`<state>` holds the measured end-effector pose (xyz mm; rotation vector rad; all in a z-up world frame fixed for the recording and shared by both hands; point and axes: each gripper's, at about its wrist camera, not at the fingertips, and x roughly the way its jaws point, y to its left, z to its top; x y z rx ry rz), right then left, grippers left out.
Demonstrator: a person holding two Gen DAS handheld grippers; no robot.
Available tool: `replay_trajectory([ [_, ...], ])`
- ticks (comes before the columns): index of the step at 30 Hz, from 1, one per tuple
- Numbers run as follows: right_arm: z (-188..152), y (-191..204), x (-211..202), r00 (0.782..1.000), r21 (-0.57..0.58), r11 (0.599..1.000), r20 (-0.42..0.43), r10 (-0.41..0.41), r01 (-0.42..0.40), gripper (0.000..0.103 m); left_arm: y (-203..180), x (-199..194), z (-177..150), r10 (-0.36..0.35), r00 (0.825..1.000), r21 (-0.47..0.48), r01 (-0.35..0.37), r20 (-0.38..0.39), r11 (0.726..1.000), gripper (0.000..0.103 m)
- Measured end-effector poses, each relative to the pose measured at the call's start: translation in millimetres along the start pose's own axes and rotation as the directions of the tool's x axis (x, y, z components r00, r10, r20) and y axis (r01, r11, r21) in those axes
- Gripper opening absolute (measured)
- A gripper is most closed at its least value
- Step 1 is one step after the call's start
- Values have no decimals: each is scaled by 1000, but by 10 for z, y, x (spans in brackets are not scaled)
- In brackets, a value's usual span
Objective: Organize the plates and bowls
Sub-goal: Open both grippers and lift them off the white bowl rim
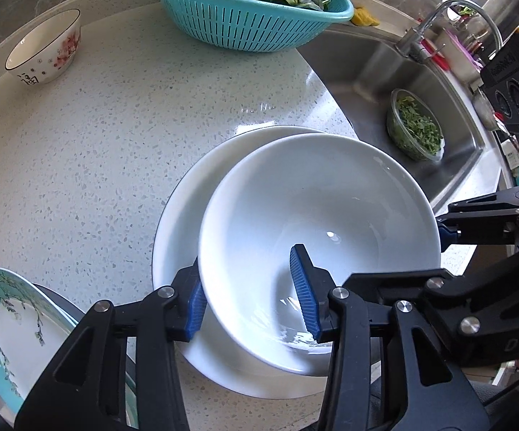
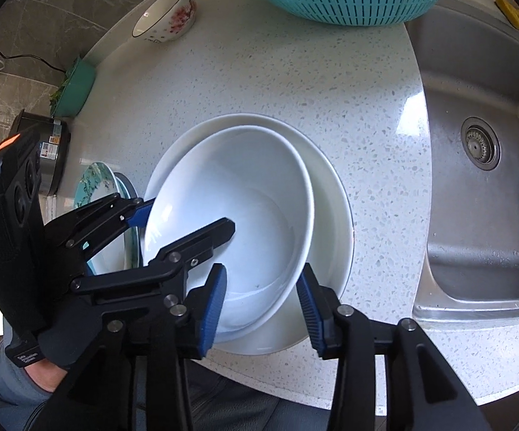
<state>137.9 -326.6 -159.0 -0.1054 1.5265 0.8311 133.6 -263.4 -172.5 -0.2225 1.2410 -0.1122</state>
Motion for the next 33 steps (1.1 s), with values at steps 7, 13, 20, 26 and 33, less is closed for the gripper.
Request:
replay_trajectory([
  [7, -31, -21, -64, 1000, 6, 1000, -10, -5, 5, 49, 2, -3, 4, -14, 1000, -5, 14, 4, 1000, 44],
  [13, -52, 27, -134, 1000, -26, 999, -17, -21, 20, 51, 30, -44, -3, -28, 999, -19, 28, 16, 999, 47],
  [20, -117, 34, -225, 1000, -39, 999, -9, -12, 12, 68, 55, -126, -14, -45, 998, -28, 46, 37, 999, 52],
  [26, -184, -67, -396, 1000, -20, 1000, 14, -21, 22, 75, 71, -375, 18, -83, 994, -31, 85, 76, 996, 81],
  [33, -62, -141, -1017, 949, 2, 987, 274, 152, -159, 75, 504, -1210, 199, -185, 967, -21, 191, 176, 981, 100],
])
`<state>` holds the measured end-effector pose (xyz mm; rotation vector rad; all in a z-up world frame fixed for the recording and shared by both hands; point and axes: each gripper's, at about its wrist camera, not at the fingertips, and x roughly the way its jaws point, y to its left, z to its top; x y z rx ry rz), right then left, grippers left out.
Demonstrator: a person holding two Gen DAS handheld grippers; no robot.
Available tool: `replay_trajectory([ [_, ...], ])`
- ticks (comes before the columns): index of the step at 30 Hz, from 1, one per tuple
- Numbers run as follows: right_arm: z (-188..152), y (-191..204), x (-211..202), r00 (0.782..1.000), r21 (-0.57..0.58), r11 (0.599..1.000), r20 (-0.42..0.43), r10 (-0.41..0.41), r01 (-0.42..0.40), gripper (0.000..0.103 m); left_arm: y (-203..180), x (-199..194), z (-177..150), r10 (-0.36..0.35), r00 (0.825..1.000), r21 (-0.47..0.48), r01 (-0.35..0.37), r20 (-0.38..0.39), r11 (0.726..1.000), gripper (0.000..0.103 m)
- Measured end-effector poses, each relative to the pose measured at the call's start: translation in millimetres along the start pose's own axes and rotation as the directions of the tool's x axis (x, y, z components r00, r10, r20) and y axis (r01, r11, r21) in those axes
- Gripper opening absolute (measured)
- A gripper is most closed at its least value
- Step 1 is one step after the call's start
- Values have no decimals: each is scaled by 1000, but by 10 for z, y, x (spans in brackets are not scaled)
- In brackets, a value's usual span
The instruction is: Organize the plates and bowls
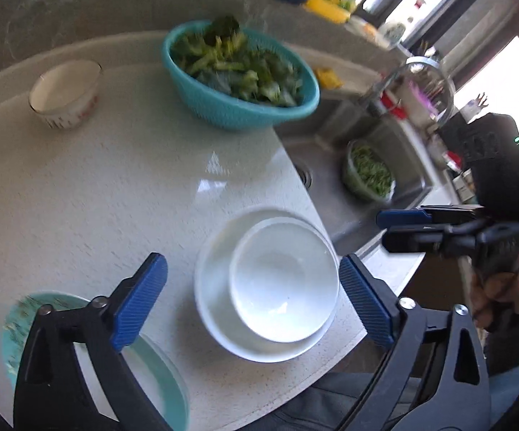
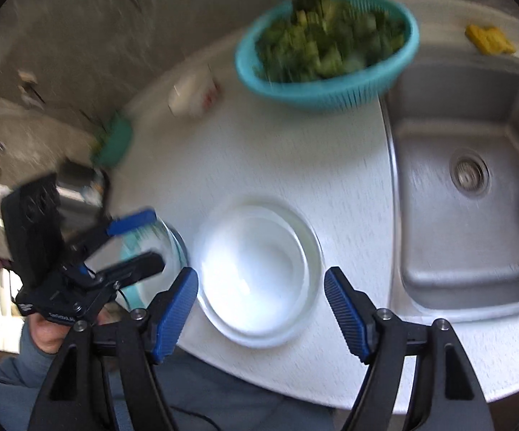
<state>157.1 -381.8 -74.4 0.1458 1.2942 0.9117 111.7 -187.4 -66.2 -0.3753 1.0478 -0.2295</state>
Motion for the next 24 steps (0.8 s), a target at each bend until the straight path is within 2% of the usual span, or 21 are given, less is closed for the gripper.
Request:
replay_trajectory([
  [3, 265, 140, -180, 981, -11, 992, 147, 128, -127, 76, 441, -385, 290, 17, 996, -19, -15, 91, 1000, 102],
  [6, 529, 421, -143, 965, -56, 985, 198, 170, -161, 77, 1002, -641, 602, 72, 985, -54, -65, 156, 996, 103],
  [8, 749, 600, -21, 960, -87, 980, 201, 193, -178, 77, 1333, -669, 772, 111, 983, -80, -99, 150, 992, 103],
  [11, 1163, 771, 315, 965, -82, 980, 174, 194, -182, 75, 1856, -538, 1053, 93, 990, -142, -77, 107, 987, 102],
  [13, 1439, 874, 602, 967, -59, 978, 148, 207, -200, 74, 2152, -375, 1250, 144, 987, -169, -131, 67, 977, 102],
  [15, 1633, 931, 874, 972, -21, 978, 110, 208, -207, 67, 2399, -232, 1406, 137, 989, -174, -125, 63, 977, 101],
  [17, 1838, 986, 1169, 976, 7, 980, 88, 197, -198, 65, 2596, -73, 1536, 148, 988, -193, -137, 42, 972, 100],
  [23, 2287, 968, 1994, 989, 112, 983, 7, 145, -145, 65, 3057, 374, 1775, 77, 997, -199, -81, -28, 977, 98],
  [24, 2302, 925, 2067, 989, 135, 980, 2, 147, -146, 65, 3123, 444, 1798, 68, 997, -199, -75, -43, 977, 94],
])
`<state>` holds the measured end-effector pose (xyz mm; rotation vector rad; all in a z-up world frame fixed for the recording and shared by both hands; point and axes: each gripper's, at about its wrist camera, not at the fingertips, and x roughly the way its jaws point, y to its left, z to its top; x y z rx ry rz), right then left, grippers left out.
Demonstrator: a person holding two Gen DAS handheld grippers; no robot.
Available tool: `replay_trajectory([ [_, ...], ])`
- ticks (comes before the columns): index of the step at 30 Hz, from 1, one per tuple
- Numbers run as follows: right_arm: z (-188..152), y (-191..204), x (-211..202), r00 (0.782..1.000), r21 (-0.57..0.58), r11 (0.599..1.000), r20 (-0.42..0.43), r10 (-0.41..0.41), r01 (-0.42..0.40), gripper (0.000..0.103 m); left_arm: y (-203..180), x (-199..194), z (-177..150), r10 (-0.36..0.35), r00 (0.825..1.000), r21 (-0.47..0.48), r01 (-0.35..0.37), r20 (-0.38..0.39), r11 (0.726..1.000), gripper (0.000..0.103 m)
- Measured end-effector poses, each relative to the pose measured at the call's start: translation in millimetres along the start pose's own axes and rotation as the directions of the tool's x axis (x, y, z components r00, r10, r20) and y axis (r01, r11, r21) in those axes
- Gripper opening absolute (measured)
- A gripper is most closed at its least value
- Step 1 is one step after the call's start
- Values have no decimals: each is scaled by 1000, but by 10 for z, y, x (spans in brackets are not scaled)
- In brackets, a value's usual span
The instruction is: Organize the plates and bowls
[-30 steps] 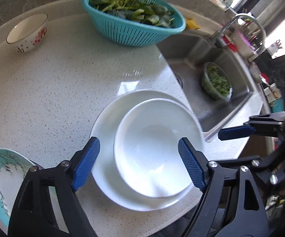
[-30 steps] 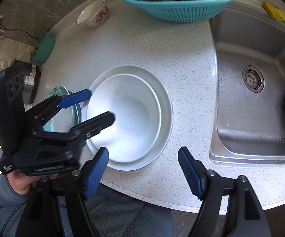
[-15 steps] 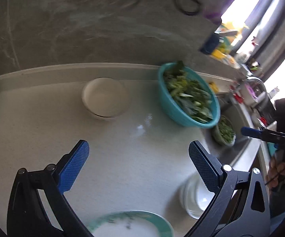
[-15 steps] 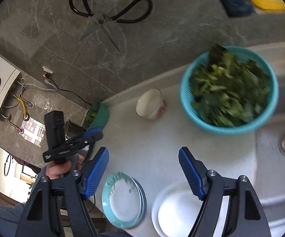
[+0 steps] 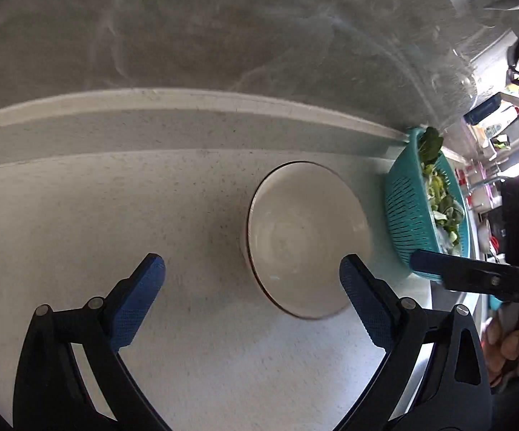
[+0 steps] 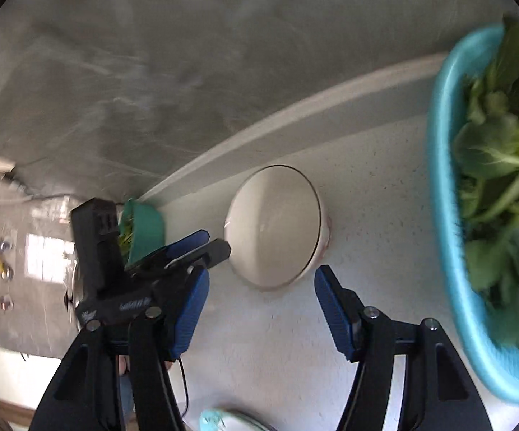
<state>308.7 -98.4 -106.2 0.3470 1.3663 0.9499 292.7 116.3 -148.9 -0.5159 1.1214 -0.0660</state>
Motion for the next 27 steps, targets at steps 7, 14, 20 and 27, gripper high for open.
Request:
replay_trajectory([
  [7, 149, -245, 393, 999, 120, 991, -12, -53, 54, 65, 154, 374, 51, -46, 997, -7, 45, -67, 999, 61],
  [14, 233, -357, 658, 997, 147, 987, -50, -55, 62, 59, 195, 618, 126, -78, 991, -10, 77, -105, 997, 29],
  [20, 263, -370, 757, 994, 127, 987, -69, -88, 96, 51, 174, 636, 100, -85, 991, -15, 83, -106, 996, 25],
  [27, 315, -375, 933, 990, 118, 985, -85, -115, 125, 24, -3, 723, 144, -26, 993, 37, 31, -114, 999, 13],
])
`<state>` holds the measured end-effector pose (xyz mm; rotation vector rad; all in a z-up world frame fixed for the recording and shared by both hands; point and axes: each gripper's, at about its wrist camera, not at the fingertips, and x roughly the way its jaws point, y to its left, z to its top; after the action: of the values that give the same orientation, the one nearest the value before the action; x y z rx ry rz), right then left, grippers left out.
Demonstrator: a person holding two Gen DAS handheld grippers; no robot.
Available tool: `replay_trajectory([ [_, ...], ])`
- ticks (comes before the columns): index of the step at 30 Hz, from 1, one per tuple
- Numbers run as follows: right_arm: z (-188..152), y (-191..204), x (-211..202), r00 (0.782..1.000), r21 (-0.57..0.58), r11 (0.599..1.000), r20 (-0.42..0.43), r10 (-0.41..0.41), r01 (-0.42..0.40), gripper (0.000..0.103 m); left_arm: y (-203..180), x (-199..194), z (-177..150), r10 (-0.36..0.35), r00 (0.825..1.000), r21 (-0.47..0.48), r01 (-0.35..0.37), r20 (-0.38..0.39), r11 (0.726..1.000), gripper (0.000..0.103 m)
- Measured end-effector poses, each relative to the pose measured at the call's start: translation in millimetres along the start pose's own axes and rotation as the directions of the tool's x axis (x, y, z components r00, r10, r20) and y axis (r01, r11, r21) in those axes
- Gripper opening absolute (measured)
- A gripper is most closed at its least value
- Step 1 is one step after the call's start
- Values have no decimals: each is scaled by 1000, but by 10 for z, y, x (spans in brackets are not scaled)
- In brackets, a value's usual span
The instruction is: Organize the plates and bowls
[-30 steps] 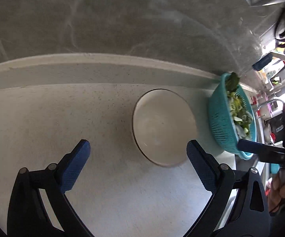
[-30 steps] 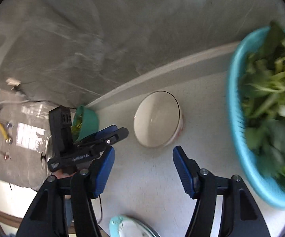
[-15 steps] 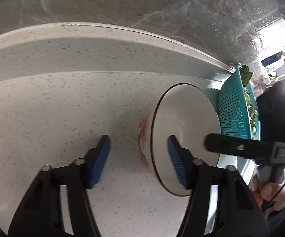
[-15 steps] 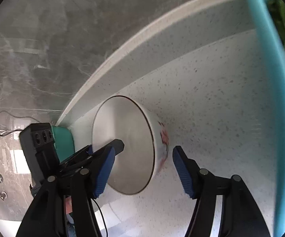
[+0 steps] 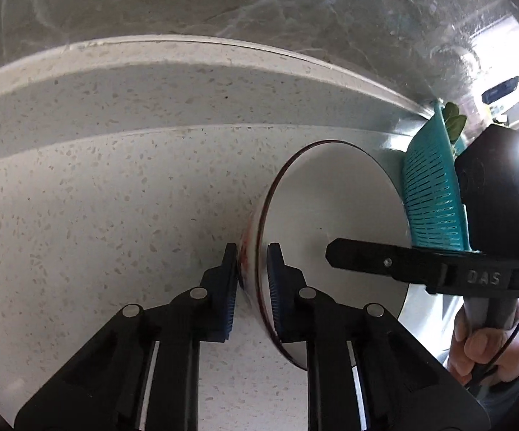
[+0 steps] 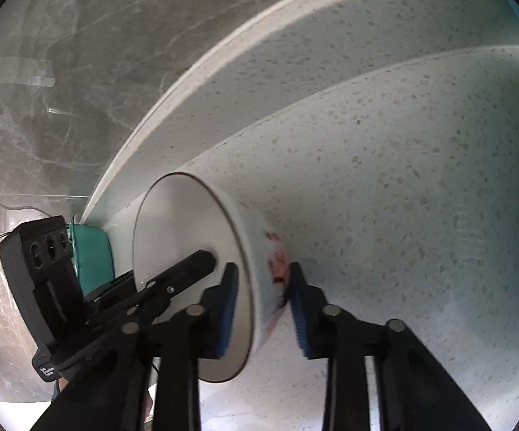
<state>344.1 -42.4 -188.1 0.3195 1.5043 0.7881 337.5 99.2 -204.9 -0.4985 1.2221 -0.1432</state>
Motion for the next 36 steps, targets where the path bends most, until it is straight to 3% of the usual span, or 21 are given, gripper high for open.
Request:
replay_trajectory([
  [10, -71, -74, -102, 1000, -17, 1000, 1, 1, -1, 22, -44, -28, -27, 12, 1000, -22, -12, -5, 1000, 13],
  [19, -349, 100, -460, 999, -65, 997, 19, 29, -28, 23, -346, -437, -217, 8, 999, -20, -7, 33, 1000, 13],
  [30, -1009, 53, -1295, 995, -129, 990, 73, 62, -53, 25, -1331, -861, -679, -28, 996, 62, 22, 83, 998, 13],
  [36, -1465, -325, -1777, 992, -109, 992, 99, 80, -69, 27, -2010, -854, -1104, -55, 997, 120, 48, 62, 992, 13],
])
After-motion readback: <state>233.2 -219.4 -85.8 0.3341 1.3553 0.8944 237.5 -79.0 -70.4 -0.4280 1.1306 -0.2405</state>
